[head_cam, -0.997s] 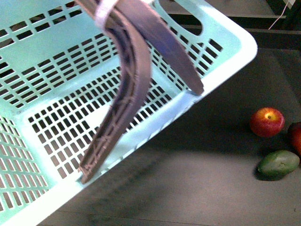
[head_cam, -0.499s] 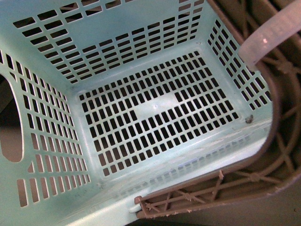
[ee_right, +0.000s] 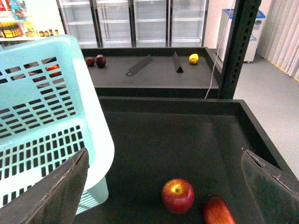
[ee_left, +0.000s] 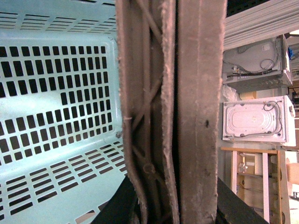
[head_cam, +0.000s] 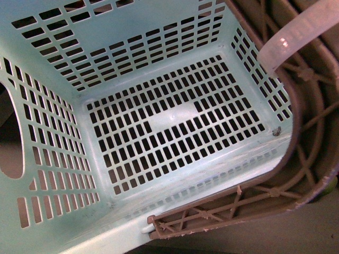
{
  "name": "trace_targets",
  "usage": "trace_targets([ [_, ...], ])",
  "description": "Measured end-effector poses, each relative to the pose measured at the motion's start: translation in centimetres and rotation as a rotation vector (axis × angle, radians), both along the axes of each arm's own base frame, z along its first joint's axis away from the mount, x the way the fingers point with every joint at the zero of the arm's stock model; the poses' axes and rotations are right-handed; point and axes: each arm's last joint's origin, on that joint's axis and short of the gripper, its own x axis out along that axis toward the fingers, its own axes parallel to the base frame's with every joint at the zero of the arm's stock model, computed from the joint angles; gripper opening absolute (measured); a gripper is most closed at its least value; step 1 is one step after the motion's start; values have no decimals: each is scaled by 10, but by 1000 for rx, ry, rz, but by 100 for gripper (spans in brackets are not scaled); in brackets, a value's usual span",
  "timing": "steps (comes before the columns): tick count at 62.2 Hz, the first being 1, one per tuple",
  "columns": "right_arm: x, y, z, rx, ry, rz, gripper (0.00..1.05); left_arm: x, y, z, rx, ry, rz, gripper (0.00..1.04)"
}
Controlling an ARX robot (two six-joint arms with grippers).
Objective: Pick apple with right arm and hold basket with left
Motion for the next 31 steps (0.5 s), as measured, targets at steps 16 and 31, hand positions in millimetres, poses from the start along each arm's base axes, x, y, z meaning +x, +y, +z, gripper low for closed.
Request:
trace_targets([
  [16, 9, -16, -12, 293, 618, -497, 96, 0, 0, 0, 4, -3, 0, 18],
  [31, 42, -49, -13, 260, 608, -539, 96, 1, 0, 0, 3, 0, -2, 18],
])
